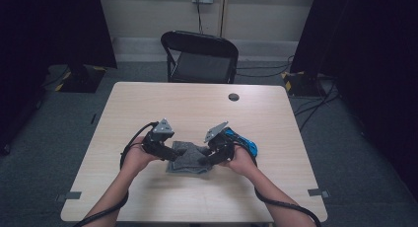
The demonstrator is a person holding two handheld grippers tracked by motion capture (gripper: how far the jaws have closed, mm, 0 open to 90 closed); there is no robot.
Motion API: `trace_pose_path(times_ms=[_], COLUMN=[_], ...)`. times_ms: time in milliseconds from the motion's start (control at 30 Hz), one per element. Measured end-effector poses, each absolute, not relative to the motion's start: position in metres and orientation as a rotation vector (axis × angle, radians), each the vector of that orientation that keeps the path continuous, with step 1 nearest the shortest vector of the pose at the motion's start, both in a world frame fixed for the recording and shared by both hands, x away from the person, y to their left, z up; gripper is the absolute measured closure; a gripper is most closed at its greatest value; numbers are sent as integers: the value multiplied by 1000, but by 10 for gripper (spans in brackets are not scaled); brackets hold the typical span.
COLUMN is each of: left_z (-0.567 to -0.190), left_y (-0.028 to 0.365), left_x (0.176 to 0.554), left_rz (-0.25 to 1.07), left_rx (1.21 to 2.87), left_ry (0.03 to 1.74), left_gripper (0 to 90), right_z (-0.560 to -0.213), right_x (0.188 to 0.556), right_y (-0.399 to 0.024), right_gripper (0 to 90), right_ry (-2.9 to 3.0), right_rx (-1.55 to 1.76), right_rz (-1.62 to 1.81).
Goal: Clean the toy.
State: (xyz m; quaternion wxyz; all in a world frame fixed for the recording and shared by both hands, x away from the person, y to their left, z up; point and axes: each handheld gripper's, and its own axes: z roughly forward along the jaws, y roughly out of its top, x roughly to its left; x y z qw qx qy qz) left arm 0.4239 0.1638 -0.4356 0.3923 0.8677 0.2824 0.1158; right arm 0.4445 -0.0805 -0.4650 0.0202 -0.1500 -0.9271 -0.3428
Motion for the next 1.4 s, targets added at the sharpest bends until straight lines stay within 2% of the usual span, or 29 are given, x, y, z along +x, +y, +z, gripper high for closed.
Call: trace_pose_path(times_ms=[100, 233, 400, 633, 767, 1000, 1400], left_z=[-436, -435, -438, -439, -441, -446, -450], left_y=[163, 160, 155, 149, 147, 146, 143], left_x=[423, 421, 420, 419, 420, 422, 422], left_rz=[301, 303, 307, 308, 299, 285, 276], left_rx=[2205, 2210, 2231, 2253, 2256, 2255, 2250], left_ry=[715, 697, 678, 639, 637, 631, 595], left_gripper=[156, 156, 156, 156, 156, 156, 157], right_z=[-461, -455, -447, -449, -453, -461, -485], right_x=[446, 451, 454, 463, 470, 488, 502], right_y=[-88, -102, -122, -153, -163, -167, -156], right_gripper=[456, 352, 256, 175, 144, 141, 135], right_ry=[-2874, -2868, -2874, -2913, -2940, -2970, -2965], right_rx=[-525, -596, -681, -880, -991, -1036, -1064], right_rz=[-1105, -1152, -1226, -1219, -1210, -1158, -1080])
